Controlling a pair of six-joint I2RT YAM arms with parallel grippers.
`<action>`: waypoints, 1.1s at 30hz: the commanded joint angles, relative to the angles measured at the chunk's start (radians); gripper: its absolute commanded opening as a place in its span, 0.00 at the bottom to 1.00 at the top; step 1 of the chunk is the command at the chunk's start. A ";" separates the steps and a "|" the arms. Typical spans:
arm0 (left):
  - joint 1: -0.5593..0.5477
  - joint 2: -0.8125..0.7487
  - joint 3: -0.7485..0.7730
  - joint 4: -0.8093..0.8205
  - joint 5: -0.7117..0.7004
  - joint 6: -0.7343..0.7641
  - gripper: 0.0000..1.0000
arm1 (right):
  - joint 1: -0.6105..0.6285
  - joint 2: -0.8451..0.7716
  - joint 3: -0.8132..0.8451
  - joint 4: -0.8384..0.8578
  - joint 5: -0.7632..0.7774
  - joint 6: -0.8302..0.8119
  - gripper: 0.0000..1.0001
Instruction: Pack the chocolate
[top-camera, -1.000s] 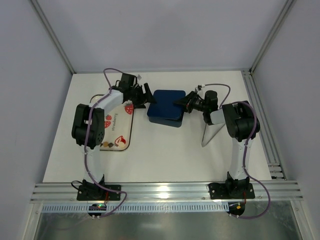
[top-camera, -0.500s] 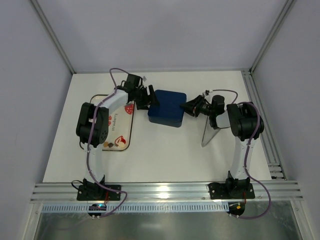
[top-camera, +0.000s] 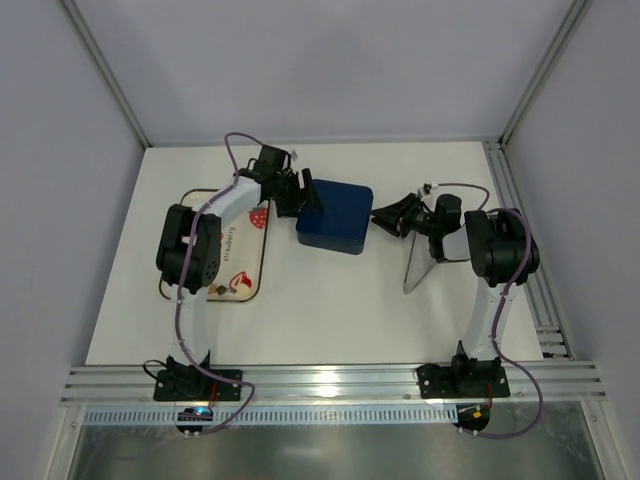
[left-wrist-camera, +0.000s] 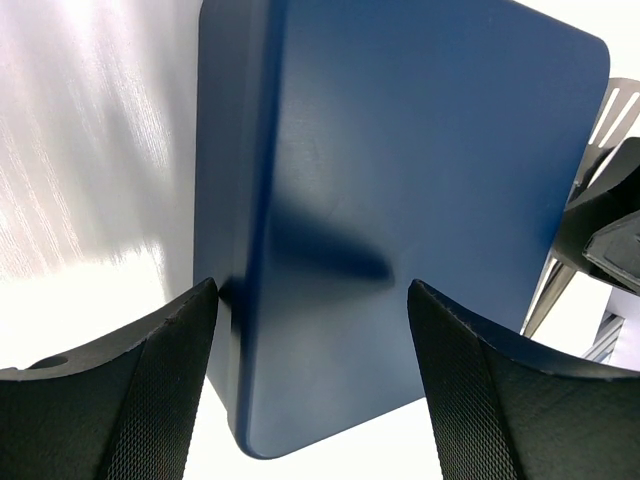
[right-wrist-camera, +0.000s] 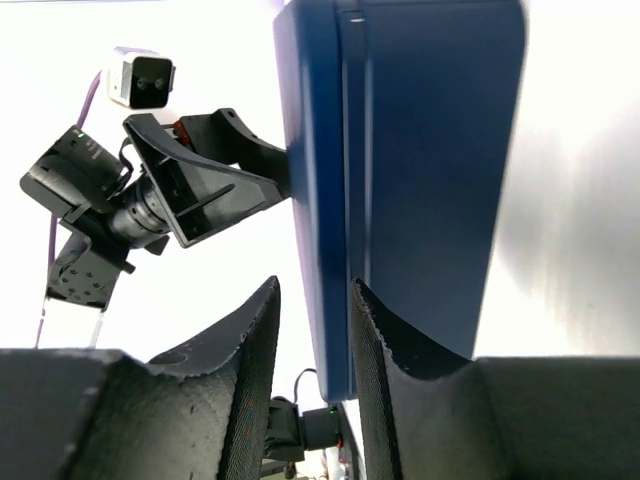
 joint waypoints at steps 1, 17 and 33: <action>-0.008 0.009 0.044 -0.018 -0.020 0.028 0.75 | -0.013 -0.064 -0.015 -0.049 0.012 -0.103 0.38; -0.040 0.052 0.137 -0.129 -0.075 0.108 0.75 | 0.028 -0.181 0.134 -0.539 0.167 -0.401 0.54; -0.093 0.139 0.286 -0.304 -0.128 0.249 0.75 | 0.102 -0.118 0.363 -0.888 0.300 -0.559 0.58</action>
